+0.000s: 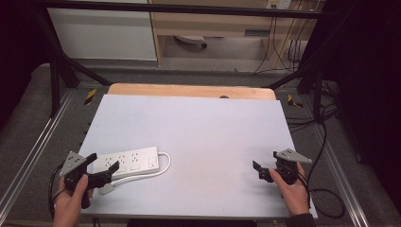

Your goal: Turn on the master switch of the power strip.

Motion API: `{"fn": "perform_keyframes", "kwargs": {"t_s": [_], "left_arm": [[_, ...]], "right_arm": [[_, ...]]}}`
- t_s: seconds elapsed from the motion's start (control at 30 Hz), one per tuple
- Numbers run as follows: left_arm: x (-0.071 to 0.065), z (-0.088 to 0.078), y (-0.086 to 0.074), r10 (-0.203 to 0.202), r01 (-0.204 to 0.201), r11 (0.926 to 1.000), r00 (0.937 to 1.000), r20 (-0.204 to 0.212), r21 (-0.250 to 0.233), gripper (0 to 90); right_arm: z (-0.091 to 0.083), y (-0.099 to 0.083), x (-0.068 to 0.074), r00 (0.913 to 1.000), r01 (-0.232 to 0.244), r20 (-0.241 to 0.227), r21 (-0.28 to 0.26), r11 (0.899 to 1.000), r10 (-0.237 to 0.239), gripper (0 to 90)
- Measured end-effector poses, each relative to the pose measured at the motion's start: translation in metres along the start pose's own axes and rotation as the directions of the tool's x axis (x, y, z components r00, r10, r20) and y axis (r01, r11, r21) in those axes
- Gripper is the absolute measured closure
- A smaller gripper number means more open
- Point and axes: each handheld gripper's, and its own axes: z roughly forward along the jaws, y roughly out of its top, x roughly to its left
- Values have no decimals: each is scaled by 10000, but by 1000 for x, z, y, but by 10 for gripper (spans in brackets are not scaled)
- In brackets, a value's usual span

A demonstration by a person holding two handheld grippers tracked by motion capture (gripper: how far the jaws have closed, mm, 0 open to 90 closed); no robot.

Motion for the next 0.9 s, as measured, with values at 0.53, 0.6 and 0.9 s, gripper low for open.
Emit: {"fn": "perform_keyframes", "kwargs": {"t_s": [0.53,0.6,0.9], "left_arm": [[0,-1,1,-21,23,9999,9999,136,-134,69],[0,-2,1,-38,40,9999,9999,163,-162,70],[-5,-4,4,-69,83,9991,9994,344,-420,71]], "right_arm": [[-3,2,1,9999,-115,-39,-364,9993,114,33],[-3,2,1,9999,-118,-22,-382,9992,117,31],[-4,3,3,9999,-102,-10,-537,9985,101,27]]}}
